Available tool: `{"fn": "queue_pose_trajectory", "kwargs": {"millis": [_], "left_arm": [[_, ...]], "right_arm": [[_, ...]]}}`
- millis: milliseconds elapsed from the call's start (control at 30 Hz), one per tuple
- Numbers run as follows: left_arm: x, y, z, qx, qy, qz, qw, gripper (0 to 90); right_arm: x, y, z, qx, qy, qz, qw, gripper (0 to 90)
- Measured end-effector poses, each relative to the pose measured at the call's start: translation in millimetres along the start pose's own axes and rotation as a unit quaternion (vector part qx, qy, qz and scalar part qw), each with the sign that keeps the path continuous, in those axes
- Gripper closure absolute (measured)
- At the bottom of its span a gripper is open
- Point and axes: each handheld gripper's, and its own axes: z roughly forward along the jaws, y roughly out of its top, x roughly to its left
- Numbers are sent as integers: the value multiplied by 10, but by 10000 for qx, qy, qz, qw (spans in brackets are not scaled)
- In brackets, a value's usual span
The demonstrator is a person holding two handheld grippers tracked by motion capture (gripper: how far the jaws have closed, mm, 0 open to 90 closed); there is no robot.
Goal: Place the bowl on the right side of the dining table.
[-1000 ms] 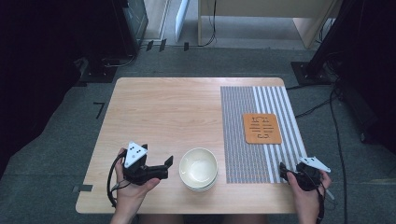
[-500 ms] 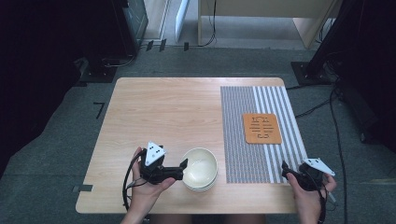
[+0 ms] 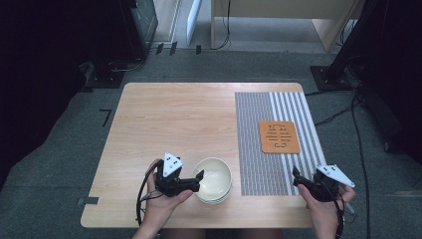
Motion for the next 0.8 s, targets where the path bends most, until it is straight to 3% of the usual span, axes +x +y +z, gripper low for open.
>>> {"fn": "queue_pose_trajectory", "kwargs": {"millis": [133,167,267,500,533,600,800], "left_arm": [[-18,-31,26,51,118,68,9999,174],[-22,-40,24,18,101,92,9999,252],[-28,-45,23,64,-45,138,9999,359],[-61,-67,38,73,21,323,9994,456],[-67,-74,40,69,51,374,9993,525],[-90,-80,52,119,40,433,9990,571],[-130,-60,79,151,76,407,9990,650]], "right_arm": [[187,85,-55,-63,162,-125,9998,181],[231,106,-73,-88,188,-146,9997,185],[332,165,-131,-193,294,-153,9993,193],[564,266,-246,-369,474,-204,9980,239],[640,283,-267,-351,559,-258,9975,256],[708,295,-294,-400,663,-236,9967,284],[882,332,-317,-378,980,-197,9943,370]]}}
